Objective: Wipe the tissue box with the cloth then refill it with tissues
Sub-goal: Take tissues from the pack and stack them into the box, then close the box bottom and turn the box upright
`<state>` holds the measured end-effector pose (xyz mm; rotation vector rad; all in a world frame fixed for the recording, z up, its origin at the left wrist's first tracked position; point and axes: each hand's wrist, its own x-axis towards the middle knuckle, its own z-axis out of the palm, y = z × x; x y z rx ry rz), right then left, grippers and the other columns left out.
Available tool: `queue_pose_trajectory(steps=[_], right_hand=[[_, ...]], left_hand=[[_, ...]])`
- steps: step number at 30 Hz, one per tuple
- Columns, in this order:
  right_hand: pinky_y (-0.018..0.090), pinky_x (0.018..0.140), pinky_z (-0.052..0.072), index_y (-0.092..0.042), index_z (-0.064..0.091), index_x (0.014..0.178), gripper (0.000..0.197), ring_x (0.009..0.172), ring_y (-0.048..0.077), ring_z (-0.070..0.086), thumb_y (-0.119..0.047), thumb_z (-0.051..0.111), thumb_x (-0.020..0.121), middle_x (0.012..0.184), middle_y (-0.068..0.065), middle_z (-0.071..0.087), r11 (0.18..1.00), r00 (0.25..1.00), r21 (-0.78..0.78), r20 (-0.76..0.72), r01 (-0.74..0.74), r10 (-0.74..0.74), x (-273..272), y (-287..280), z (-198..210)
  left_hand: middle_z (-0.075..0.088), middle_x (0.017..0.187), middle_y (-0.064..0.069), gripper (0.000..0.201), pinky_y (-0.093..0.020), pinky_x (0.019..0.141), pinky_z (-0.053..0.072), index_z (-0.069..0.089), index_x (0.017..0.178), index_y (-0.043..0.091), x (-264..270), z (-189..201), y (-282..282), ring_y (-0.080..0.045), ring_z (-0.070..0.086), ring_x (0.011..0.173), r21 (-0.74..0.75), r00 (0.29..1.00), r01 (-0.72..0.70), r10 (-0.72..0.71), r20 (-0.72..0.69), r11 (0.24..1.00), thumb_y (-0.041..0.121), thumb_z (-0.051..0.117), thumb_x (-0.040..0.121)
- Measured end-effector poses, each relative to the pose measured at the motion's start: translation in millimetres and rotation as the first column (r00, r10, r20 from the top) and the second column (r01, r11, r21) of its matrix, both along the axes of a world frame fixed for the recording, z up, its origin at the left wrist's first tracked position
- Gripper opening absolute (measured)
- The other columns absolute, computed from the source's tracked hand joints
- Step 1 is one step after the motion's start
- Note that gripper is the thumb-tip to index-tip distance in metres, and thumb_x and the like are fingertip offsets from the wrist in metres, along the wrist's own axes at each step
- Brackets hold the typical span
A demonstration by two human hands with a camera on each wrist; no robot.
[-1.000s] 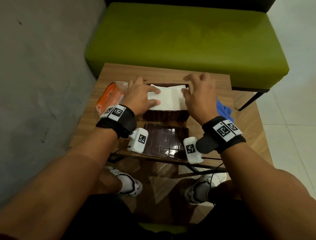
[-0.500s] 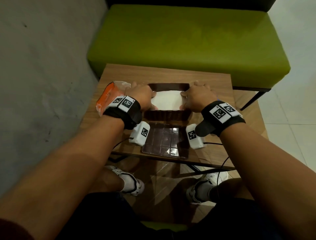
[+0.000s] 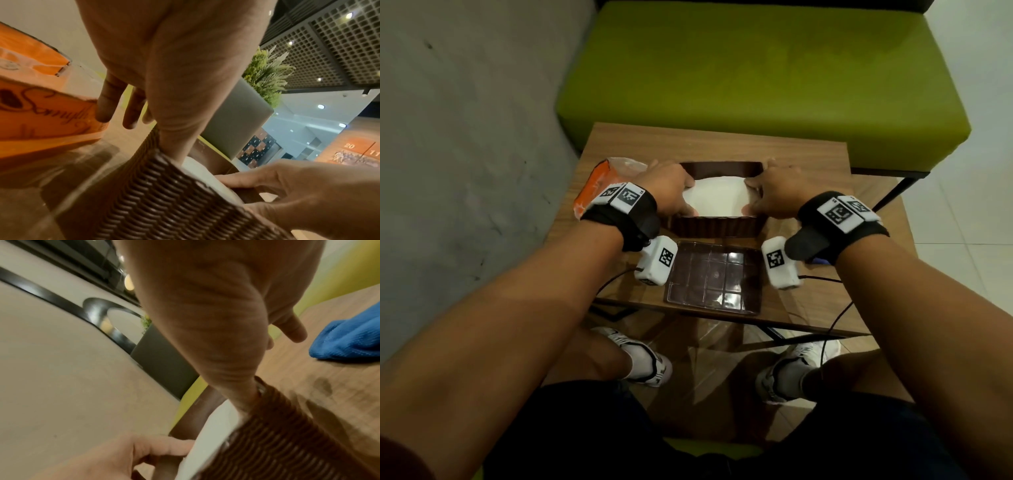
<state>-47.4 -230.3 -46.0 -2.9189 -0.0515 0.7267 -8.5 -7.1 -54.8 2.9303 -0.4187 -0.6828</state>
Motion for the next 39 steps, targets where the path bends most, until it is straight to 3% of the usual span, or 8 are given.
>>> queue_pose_trajectory(steps=[3,7,11,19,25,30,34,39], right_hand=[[0.05,0.121,0.027,-0.016,0.058,0.147,0.056,0.155,0.038,0.029,-0.04,0.072,0.098,0.152,0.021,0.053,0.983,0.978,0.18,0.2,0.028,-0.064,-18,-8,15],[0.043,0.106,0.045,-0.018,0.066,0.138,0.046,0.129,0.034,0.051,-0.024,0.078,0.094,0.137,0.017,0.055,0.959,0.878,0.283,0.462,-0.015,-0.123,-24,-1,32],[0.043,0.089,0.052,-0.015,0.072,0.123,0.032,0.109,0.037,0.067,-0.011,0.073,0.091,0.12,0.015,0.069,0.972,0.93,0.114,0.332,-0.207,0.159,-16,24,27],[0.047,0.106,0.039,-0.021,0.071,0.116,0.022,0.114,0.034,0.066,-0.016,0.061,0.097,0.118,0.01,0.072,0.951,0.915,-0.098,0.258,-0.294,0.31,-5,34,6],[0.038,0.077,0.049,-0.015,0.076,0.11,0.02,0.1,0.039,0.068,-0.011,0.066,0.093,0.11,0.017,0.073,0.959,0.936,-0.013,0.214,-0.284,0.28,-2,31,9],[0.038,0.085,0.054,-0.015,0.079,0.111,0.025,0.1,0.034,0.069,-0.004,0.064,0.094,0.109,0.014,0.075,0.964,0.926,0.18,0.357,-0.198,0.124,-10,14,17],[0.041,0.073,0.052,-0.009,0.076,0.097,0.021,0.089,0.033,0.066,-0.005,0.055,0.097,0.098,0.014,0.071,0.933,0.822,0.359,0.532,-0.002,-0.203,-33,0,19],[0.038,0.057,0.052,-0.001,0.068,0.096,0.03,0.079,0.038,0.07,-0.027,0.056,0.103,0.089,0.018,0.073,0.876,0.892,0.288,0.123,0.387,-0.435,-67,-5,-8]], left_hand=[[0.055,0.146,-0.011,0.076,-0.053,0.116,0.043,0.067,0.146,0.025,-6,7,11,-0.037,0.045,0.141,-0.133,0.995,-0.049,0.061,0.082,0.99,0.052,0.091,0.079],[0.062,0.139,-0.007,0.061,-0.035,0.099,0.046,0.071,0.141,0.022,-16,28,3,-0.024,0.058,0.125,-0.328,0.985,0.041,0.017,0.172,0.944,0.034,0.092,0.085],[0.075,0.13,-0.006,0.056,-0.034,0.088,0.05,0.074,0.136,0.017,-14,30,-26,-0.026,0.071,0.113,-0.164,0.985,0.151,-0.133,0.113,0.975,0.021,0.094,0.083],[0.076,0.122,-0.001,0.038,-0.041,0.104,0.039,0.075,0.124,0.027,-6,14,-35,-0.029,0.065,0.123,0.11,0.932,0.301,-0.316,0.179,0.947,0.027,0.088,0.088],[0.076,0.121,0.003,0.038,-0.041,0.104,0.039,0.076,0.123,0.028,-3,13,-31,-0.027,0.066,0.12,0.072,0.927,0.312,-0.32,0.193,0.947,0.033,0.089,0.087],[0.078,0.121,-0.004,0.04,-0.03,0.088,0.048,0.078,0.125,0.015,-7,19,-7,-0.017,0.067,0.099,-0.285,0.988,0.106,-0.068,0.142,0.953,0.023,0.09,0.088],[0.071,0.091,0.003,0.008,-0.024,0.075,0.045,0.079,0.105,0.014,-29,21,14,-0.009,0.061,0.079,-0.586,0.946,-0.166,0.296,0.133,0.794,0.015,0.076,0.098],[0.075,0.082,-0.018,0.031,-0.054,0.07,0.067,0.072,0.086,0.013,-69,-12,32,-0.036,0.074,0.073,-0.624,0.791,-0.486,0.612,-0.017,0.611,0.025,0.046,0.1]])
